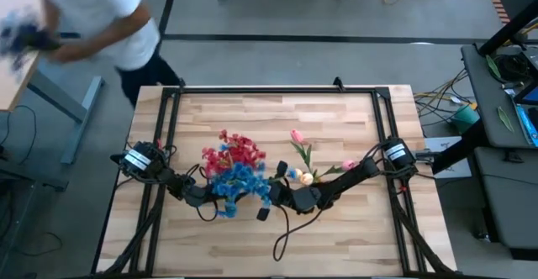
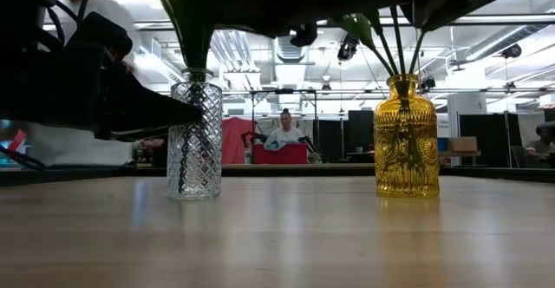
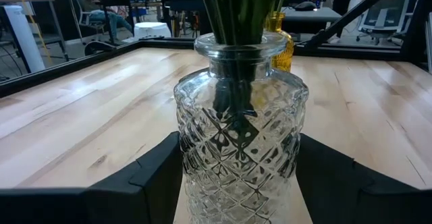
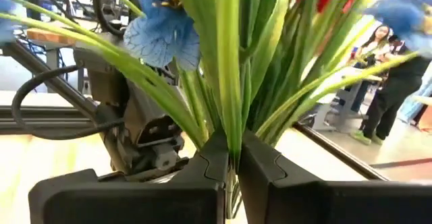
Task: Sort flowers into vase by color
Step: Put the blue flower into the transparent vase
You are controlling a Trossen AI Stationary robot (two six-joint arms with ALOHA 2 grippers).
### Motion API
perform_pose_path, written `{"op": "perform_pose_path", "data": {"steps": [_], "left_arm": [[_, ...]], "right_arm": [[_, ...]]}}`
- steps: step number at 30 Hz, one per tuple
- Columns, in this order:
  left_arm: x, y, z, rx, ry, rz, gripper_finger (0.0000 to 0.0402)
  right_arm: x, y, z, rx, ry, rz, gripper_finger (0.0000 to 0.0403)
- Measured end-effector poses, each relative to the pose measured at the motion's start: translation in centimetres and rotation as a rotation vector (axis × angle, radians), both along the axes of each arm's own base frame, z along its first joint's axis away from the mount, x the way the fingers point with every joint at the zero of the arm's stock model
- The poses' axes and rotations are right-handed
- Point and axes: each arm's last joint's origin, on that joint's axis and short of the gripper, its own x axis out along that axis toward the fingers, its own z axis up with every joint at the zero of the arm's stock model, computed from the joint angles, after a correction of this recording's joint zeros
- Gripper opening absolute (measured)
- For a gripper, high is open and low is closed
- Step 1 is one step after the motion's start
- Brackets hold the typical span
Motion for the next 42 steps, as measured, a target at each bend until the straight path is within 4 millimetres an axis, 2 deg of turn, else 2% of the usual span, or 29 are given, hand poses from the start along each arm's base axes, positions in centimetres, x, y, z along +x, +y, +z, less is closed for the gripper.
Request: {"op": "perform_pose_path", "data": {"steps": [8,17,24,31,42], "left_arm": [[0.0,0.0,0.0,0.0,0.001,0.0,0.0223],[0.0,0.0,0.0,0.001,0.002,-0.001,0.0223],[0.0,0.0,-0.1,0.001,0.003,0.0,0.0223],[-0.1,0.0,0.0,-0.004,-0.007,-0.001,0.0253],[-0.1,0.1,0.1,0.007,-0.01,-0.01,0.0269]], "right_arm": [[-0.2,-0.4,-0.6,0.03,0.006,-0.006,0.0013],[-0.2,0.2,-0.4,-0.035,0.031,-0.004,0.002],[-0.7,1.0,-0.6,-0.06,0.052,-0.075,0.0081],[-1.1,1.8,-0.5,-0.065,0.049,-0.063,0.014],[-1.4,2.6,-0.3,-0.078,0.048,-0.058,0.0174]]}}
